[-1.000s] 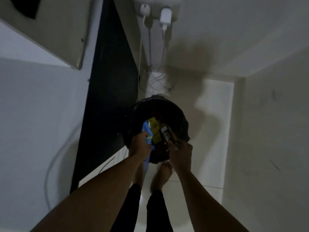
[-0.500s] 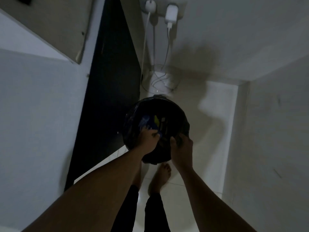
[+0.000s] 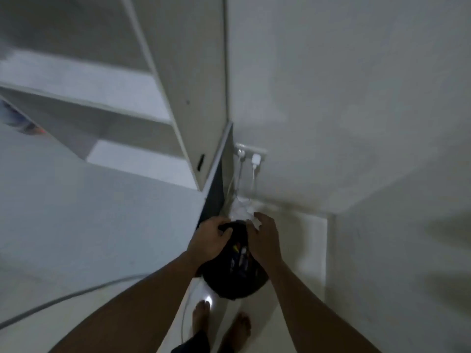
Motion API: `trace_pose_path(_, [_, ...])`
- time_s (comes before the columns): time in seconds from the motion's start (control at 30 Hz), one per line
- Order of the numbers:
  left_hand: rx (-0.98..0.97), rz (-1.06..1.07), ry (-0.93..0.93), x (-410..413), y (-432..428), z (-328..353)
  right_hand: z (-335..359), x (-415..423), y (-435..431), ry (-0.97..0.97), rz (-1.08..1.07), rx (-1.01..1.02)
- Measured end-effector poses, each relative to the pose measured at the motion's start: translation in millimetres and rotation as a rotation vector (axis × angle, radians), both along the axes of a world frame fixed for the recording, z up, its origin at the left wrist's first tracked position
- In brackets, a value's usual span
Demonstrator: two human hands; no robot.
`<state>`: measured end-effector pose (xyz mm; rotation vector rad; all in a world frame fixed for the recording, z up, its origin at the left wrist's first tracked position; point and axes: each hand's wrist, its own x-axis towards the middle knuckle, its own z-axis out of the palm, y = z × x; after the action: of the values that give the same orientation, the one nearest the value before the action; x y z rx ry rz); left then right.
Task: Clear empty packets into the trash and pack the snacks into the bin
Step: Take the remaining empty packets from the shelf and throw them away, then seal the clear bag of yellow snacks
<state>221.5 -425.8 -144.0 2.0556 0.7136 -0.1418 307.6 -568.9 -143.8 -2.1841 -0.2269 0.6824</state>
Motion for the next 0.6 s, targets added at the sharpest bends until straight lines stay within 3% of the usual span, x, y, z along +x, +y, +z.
trace_pose_path(0.2, [0.250, 0.137, -0.115, -40, 78, 104, 105, -11, 72, -0.190, 0.185, 0.186])
trace_pose_path(0.6, [0.603, 0.462, -0.058, -163, 248, 229, 230, -80, 257, -0.438, 0.611, 0.339])
